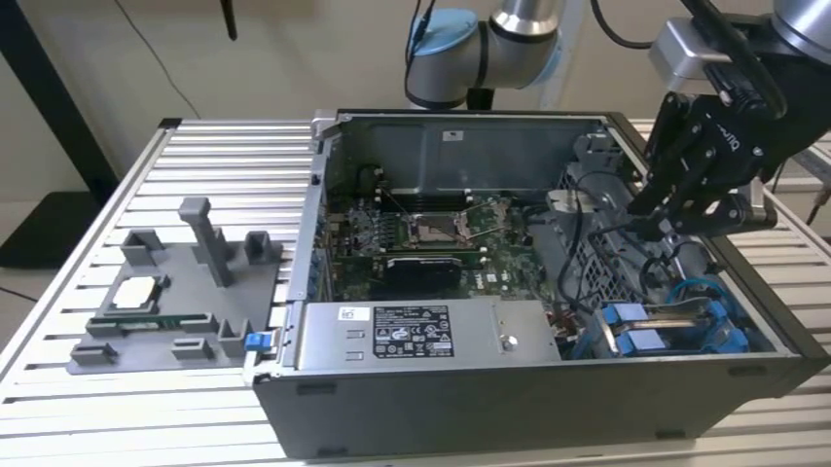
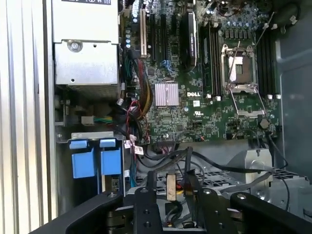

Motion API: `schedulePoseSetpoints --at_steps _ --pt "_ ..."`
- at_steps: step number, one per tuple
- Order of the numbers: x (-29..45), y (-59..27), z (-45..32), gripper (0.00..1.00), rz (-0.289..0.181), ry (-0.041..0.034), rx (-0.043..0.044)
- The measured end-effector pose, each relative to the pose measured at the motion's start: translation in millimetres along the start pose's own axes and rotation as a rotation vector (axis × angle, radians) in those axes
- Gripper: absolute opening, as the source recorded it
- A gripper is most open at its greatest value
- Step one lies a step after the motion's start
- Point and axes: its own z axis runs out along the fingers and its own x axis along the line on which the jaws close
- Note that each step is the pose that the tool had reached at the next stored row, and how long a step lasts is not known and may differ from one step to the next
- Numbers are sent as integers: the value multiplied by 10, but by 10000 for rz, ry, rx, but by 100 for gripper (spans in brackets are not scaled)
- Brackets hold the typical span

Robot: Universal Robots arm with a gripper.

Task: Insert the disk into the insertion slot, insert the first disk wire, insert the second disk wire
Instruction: 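Insert the first disk wire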

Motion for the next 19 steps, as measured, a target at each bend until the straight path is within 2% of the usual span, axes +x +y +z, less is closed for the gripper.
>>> schedulePoseSetpoints --at_steps 1,8,14,19 --pt "-1 -6 -1 100 -3 -47 -5" --pt "8 -21 -6 100 6 -133 -67" --pt "74 -30 -22 100 15 -244 -135" --pt "87 -31 -26 100 27 -283 -135"
